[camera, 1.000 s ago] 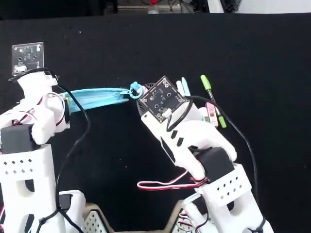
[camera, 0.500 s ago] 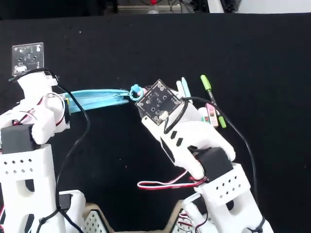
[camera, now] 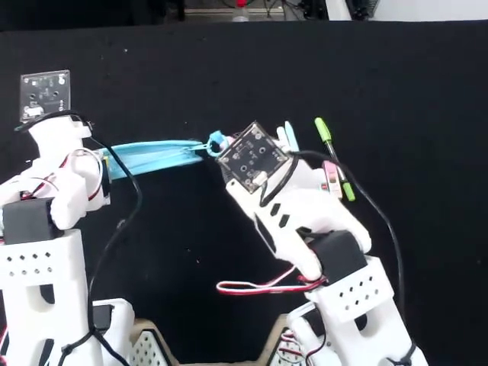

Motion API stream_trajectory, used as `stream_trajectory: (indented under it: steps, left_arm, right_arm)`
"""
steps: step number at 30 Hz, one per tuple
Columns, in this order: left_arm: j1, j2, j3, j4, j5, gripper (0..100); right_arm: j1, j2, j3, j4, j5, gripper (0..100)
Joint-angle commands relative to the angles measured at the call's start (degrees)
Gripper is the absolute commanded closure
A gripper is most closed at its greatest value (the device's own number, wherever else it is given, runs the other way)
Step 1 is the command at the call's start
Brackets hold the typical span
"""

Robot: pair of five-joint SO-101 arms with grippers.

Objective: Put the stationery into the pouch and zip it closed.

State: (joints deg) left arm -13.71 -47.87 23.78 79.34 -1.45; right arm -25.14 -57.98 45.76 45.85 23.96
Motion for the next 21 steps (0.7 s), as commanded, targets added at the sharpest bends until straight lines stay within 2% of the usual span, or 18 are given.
stream_trajectory:
  steps: [1, 6, 10, 16, 21]
  left_arm:
    - [-2.15, -0.18, 0.22, -0.62, 0.7, 97]
    - [-2.15, -0.18, 0.22, -0.62, 0.7, 97]
    - [-2.15, -0.09, 0.31, -0.26, 0.7, 97]
    - [-2.15, -0.18, 1.71, -0.62, 0.7, 97]
    - [-2.24, -0.18, 1.8, -0.44, 0.7, 97]
  right_arm:
    - [-0.88, -0.31, -2.33, 2.55, -5.8, 95.1]
    - [-0.7, 0.04, -12.7, 17.76, -14.33, 78.8]
    - [-0.97, 0.13, -22.99, 27.52, -16.18, 82.2]
    - [-0.26, 2.77, -30.9, 34.11, -16.09, 84.3]
    - [7.3, 17.01, -36.0, 36.4, -16.53, 84.1]
